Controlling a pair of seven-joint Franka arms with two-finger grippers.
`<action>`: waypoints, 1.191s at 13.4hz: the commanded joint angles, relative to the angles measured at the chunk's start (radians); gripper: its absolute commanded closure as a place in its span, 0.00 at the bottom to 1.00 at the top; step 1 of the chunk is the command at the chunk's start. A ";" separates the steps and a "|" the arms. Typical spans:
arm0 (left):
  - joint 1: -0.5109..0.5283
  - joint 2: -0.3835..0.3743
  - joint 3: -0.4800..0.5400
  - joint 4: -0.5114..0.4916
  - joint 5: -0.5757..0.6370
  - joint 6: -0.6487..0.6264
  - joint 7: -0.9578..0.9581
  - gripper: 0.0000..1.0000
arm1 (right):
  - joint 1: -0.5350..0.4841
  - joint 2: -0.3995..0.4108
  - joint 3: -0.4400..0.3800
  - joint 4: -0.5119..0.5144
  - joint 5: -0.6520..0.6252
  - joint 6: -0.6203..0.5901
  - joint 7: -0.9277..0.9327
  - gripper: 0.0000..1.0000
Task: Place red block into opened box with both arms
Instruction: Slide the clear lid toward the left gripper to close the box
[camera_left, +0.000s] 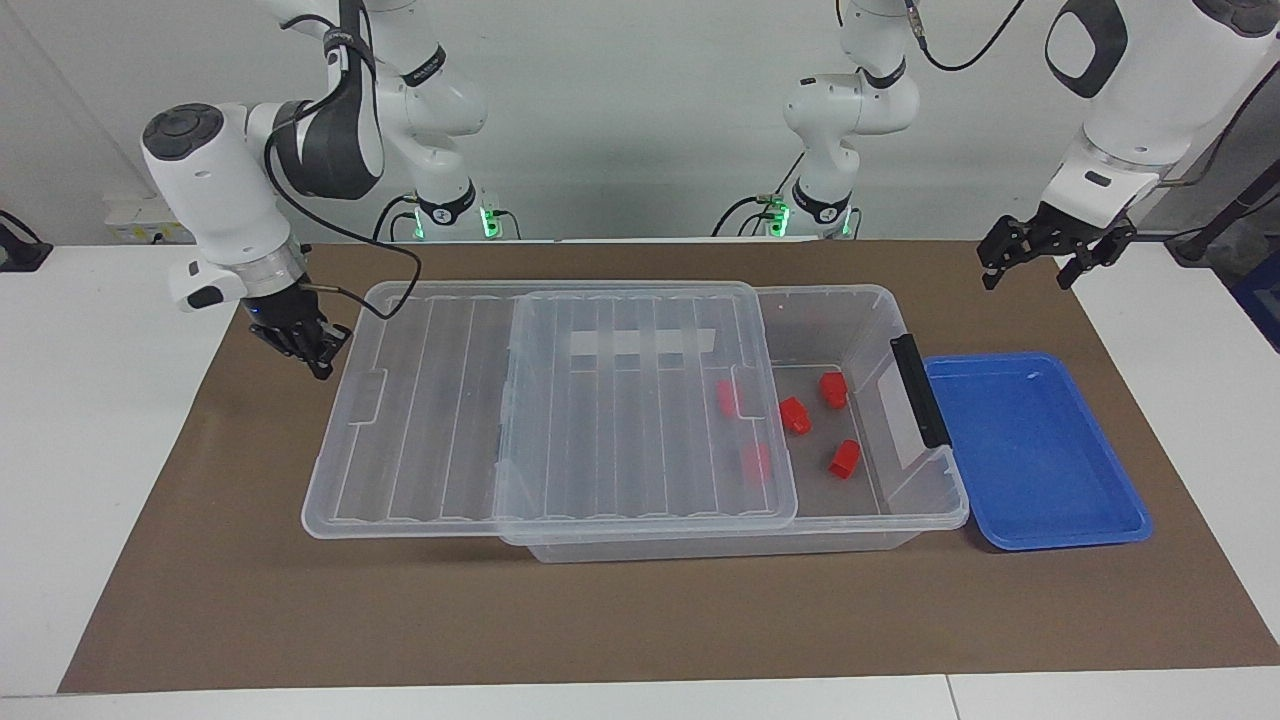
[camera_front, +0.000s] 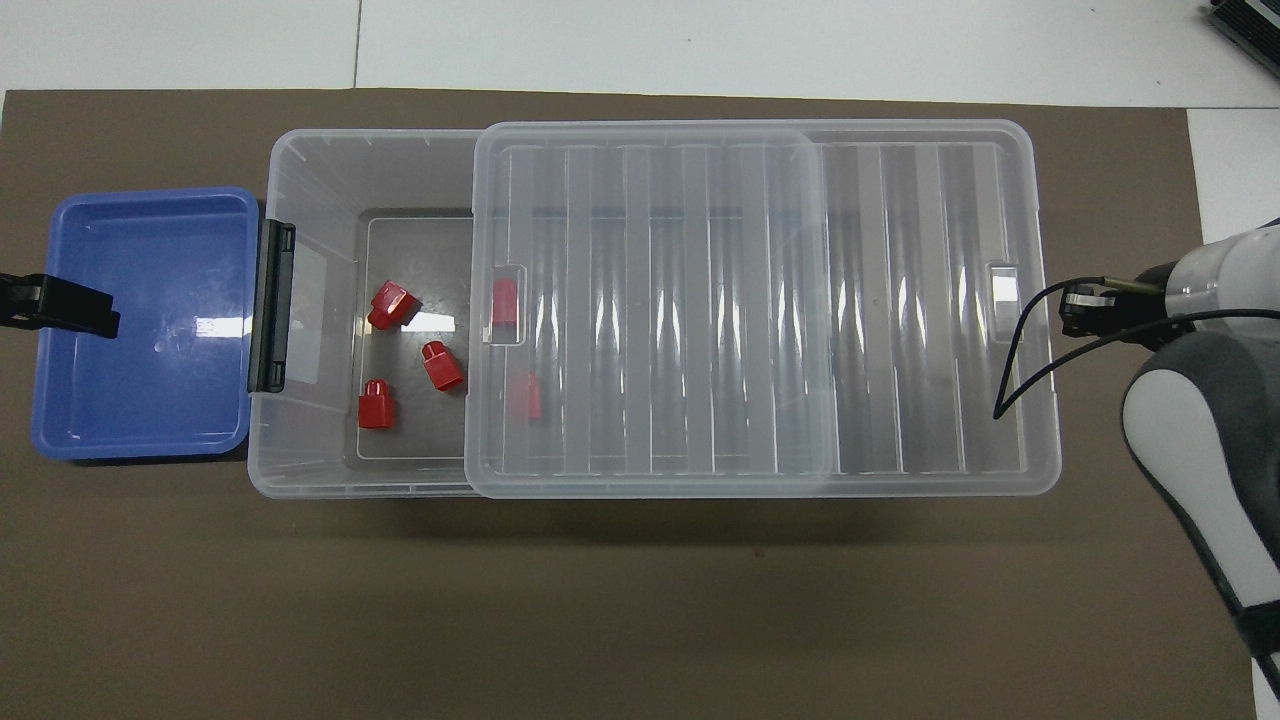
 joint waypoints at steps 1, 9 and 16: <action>-0.001 -0.013 0.009 -0.001 -0.009 -0.018 0.002 0.00 | 0.015 -0.021 0.002 -0.045 0.021 0.018 -0.018 1.00; -0.001 -0.013 0.009 -0.001 -0.009 -0.018 0.002 0.00 | 0.144 -0.024 0.005 -0.056 0.027 0.018 -0.013 1.00; -0.001 -0.013 0.009 -0.001 -0.009 -0.018 0.002 0.00 | 0.299 -0.047 0.005 -0.088 0.027 0.018 -0.012 1.00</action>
